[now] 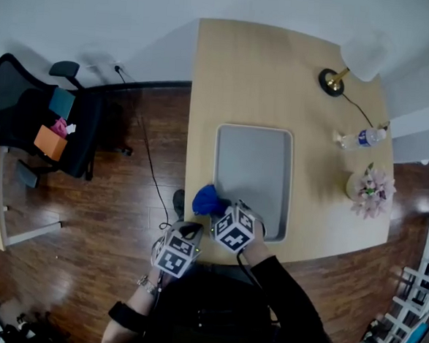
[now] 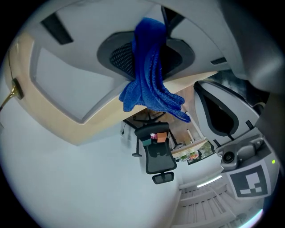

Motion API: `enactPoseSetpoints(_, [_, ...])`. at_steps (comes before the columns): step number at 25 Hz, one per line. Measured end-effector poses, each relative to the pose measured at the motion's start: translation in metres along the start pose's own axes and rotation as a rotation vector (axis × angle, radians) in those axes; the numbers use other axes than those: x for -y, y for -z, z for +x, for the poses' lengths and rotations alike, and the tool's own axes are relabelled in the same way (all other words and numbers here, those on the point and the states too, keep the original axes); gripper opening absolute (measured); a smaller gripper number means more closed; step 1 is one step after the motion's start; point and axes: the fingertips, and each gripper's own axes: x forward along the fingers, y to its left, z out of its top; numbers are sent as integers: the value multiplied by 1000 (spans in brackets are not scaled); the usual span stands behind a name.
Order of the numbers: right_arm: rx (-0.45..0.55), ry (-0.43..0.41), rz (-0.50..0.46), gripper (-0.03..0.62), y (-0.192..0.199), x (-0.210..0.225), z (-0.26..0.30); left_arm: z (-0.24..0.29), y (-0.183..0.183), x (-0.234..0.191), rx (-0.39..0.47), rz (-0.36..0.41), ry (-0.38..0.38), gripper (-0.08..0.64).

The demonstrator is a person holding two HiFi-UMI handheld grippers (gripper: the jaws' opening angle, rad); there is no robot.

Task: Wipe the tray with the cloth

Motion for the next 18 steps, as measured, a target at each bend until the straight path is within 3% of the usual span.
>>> enactPoseSetpoints(18, [-17,89,62,138,-63,107,28,12,-12,-26,-37,-24,50,0])
